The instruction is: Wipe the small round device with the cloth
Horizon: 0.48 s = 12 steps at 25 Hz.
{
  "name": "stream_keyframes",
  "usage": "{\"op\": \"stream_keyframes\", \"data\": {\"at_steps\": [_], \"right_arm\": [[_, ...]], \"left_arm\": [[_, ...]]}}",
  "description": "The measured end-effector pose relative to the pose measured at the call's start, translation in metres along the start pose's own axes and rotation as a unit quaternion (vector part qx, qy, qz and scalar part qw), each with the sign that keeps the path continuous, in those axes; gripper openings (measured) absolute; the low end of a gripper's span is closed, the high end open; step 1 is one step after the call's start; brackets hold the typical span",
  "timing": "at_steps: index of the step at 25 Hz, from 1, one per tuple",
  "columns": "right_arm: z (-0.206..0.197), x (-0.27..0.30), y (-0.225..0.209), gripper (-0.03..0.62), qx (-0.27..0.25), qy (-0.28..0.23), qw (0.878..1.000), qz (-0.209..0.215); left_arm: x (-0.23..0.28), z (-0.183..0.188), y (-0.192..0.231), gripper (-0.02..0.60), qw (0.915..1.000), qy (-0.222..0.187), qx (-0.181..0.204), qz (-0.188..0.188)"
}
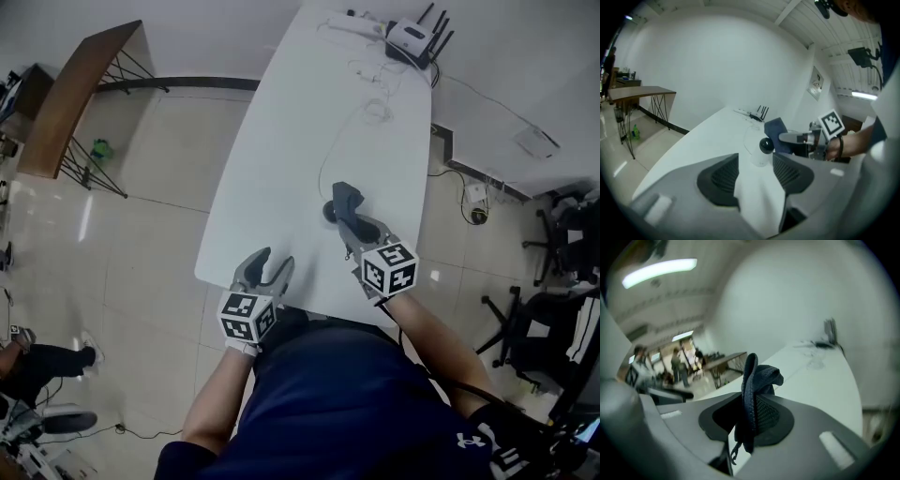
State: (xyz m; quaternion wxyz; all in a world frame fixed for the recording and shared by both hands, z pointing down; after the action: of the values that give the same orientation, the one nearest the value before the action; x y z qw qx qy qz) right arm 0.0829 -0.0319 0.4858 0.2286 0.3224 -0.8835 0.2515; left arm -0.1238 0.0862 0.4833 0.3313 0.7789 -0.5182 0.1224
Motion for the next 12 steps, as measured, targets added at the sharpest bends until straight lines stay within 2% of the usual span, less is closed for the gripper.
{"op": "stream_keyframes", "data": {"at_steps": [1, 2, 4, 6, 8, 9, 10, 12], "right_arm": [[-0.007, 0.005, 0.01, 0.071, -0.09, 0.024, 0.996, -0.014], [-0.013, 0.009, 0.019, 0.071, -0.168, 0.045, 0.984, -0.025], [-0.023, 0.014, 0.036, 0.071, -0.299, 0.074, 0.95, -0.046], [-0.037, 0.019, 0.043, 0.071, -0.403, 0.094, 0.908, -0.066], [-0.054, 0.023, 0.043, 0.071, -0.468, 0.108, 0.874, -0.076], [-0.06, 0.025, 0.043, 0.071, -0.484, 0.116, 0.864, -0.075], [-0.067, 0.027, 0.041, 0.071, -0.492, 0.124, 0.858, -0.072], [-0.078, 0.032, 0.037, 0.071, -0.494, 0.144, 0.855, -0.061]], "left_arm": [[-0.001, -0.001, 0.0, 0.227, 1.0, 0.0, -0.001, 0.001], [-0.002, -0.002, 0.001, 0.227, 1.0, 0.001, -0.002, 0.003], [-0.004, -0.003, 0.003, 0.225, 0.9999, 0.004, -0.005, 0.008], [-0.006, -0.005, 0.004, 0.224, 0.9998, 0.008, -0.008, 0.014], [-0.007, -0.007, 0.003, 0.222, 0.9997, 0.007, -0.011, 0.019], [-0.008, -0.008, 0.002, 0.222, 0.9997, 0.008, -0.012, 0.021], [-0.008, -0.01, 0.001, 0.222, 0.9996, 0.01, -0.013, 0.022], [-0.008, -0.014, 0.0, 0.221, 0.9995, 0.012, -0.015, 0.025]]}}
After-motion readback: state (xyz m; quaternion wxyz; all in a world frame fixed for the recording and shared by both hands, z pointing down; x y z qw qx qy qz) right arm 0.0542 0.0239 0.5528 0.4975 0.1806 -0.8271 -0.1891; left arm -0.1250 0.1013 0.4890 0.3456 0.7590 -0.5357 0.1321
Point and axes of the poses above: the fingertips, and each gripper's own axes: x forward along the fingers, y to its left, z out of its top, the point moved 8 cm from there along -x, backward along the fingers, and after that the axes turned 7 degrees about y, right-handed, at the moved point
